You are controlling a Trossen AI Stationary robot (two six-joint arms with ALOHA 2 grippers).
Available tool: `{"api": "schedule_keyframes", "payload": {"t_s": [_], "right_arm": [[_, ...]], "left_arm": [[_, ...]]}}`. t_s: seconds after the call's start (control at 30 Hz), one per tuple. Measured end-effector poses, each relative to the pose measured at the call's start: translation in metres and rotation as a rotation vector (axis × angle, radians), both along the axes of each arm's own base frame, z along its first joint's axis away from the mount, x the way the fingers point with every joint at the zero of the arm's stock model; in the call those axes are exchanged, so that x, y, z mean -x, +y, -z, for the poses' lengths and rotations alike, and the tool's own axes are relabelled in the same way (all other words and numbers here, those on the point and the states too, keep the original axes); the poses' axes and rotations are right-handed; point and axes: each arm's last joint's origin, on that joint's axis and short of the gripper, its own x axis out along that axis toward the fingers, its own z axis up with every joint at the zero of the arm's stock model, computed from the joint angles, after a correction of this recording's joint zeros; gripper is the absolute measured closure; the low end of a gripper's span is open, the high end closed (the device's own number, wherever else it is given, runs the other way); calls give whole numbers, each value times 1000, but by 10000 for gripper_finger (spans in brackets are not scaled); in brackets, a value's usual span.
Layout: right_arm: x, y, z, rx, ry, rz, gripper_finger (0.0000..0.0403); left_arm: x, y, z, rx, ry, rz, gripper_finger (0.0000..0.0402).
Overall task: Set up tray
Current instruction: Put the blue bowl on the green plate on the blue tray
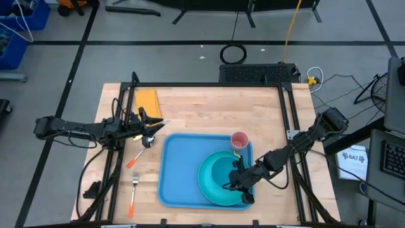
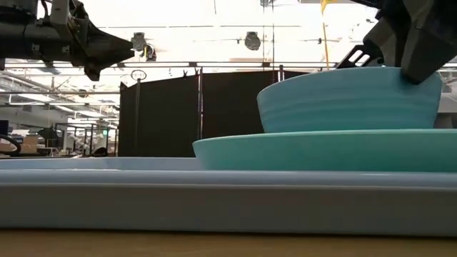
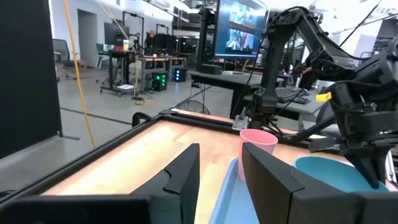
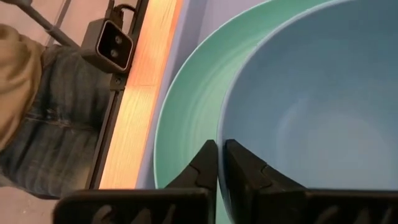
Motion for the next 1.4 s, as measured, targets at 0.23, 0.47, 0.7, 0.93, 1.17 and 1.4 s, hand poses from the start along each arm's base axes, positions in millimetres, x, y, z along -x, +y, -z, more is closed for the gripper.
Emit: {"api": "schedule_keyframes", "payload": {"t_s": [0.23, 0.47, 0.7, 0.93, 1.17, 1.4], "right_arm": [[2, -1, 4, -18, 51, 45, 316], [-1, 0, 1, -35, 3, 45, 275], [-7, 4, -6, -62, -88, 17, 269], [-11, 2, -9, -71, -129, 14, 269], [-20, -5, -14, -63, -209, -1, 272], [-25, -11, -17, -51, -252, -6, 272]], "left_arm": [[0, 0, 2, 11, 14, 8, 277], [0, 0, 3, 15, 32, 8, 277], [0, 0, 2, 9, 23, 7, 277], [0, 0, 2, 7, 23, -1, 277], [0, 0, 2, 8, 23, -1, 277], [0, 0, 3, 13, 27, -1, 277]]}}
